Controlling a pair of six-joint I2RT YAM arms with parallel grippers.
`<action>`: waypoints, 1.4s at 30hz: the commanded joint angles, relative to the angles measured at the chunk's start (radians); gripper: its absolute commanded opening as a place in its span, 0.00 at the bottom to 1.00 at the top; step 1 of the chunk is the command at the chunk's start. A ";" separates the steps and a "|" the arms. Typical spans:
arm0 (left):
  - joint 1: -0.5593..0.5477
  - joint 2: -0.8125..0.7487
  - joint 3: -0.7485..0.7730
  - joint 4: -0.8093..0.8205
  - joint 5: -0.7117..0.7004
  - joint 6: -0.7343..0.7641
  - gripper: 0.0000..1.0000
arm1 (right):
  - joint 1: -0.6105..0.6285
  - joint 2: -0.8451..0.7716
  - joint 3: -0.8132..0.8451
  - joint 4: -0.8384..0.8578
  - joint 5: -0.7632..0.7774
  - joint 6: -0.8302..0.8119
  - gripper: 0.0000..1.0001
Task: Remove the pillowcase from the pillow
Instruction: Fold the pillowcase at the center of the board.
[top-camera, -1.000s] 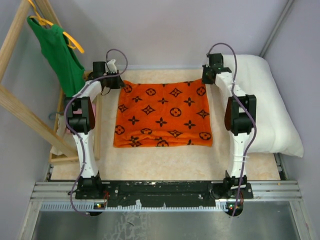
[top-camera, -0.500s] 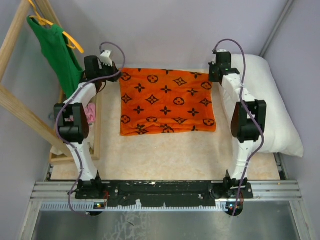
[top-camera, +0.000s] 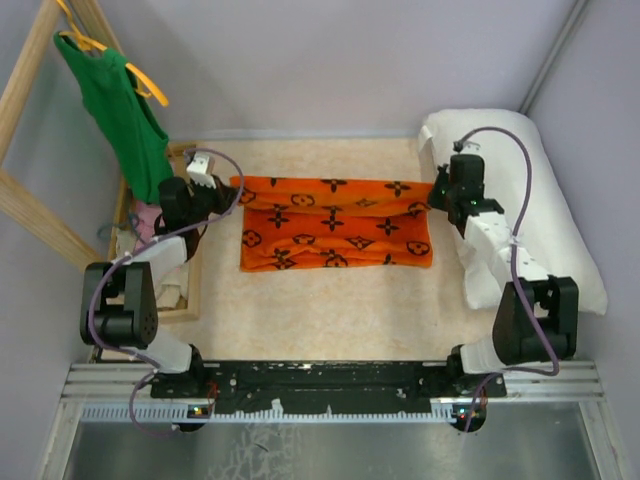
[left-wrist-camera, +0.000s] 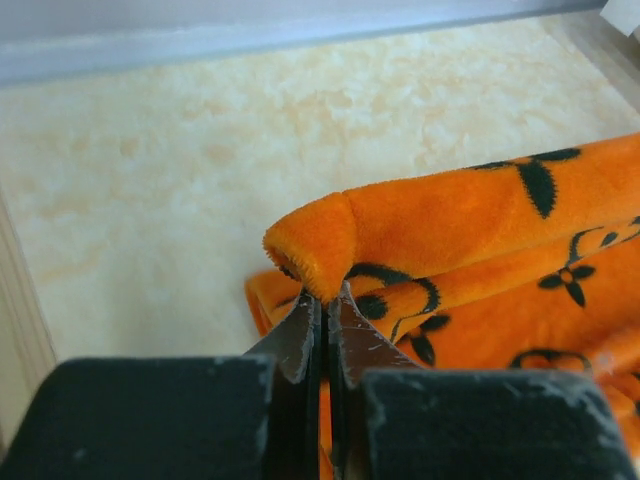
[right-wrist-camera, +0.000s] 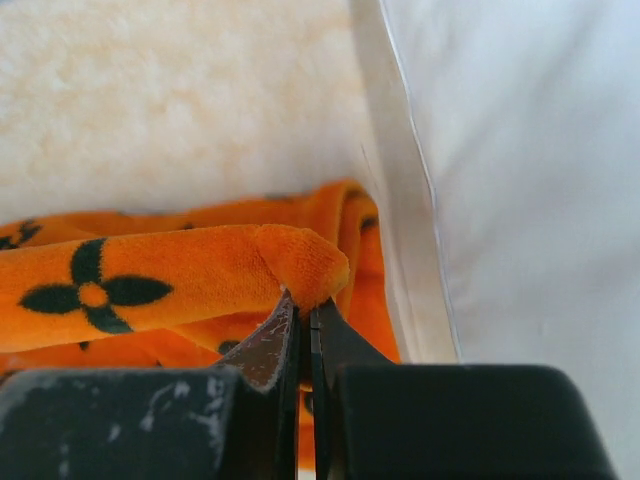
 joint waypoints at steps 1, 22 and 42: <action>-0.027 -0.112 -0.211 0.215 -0.112 -0.139 0.00 | -0.013 -0.090 -0.165 0.031 0.057 0.107 0.00; -0.286 -0.580 -0.354 0.030 -0.489 -0.073 1.00 | 0.092 -0.264 -0.147 0.034 0.231 0.110 0.99; -0.428 -0.125 -0.209 -0.427 -0.602 -0.362 0.98 | 0.330 0.018 -0.220 -0.040 0.214 0.049 0.97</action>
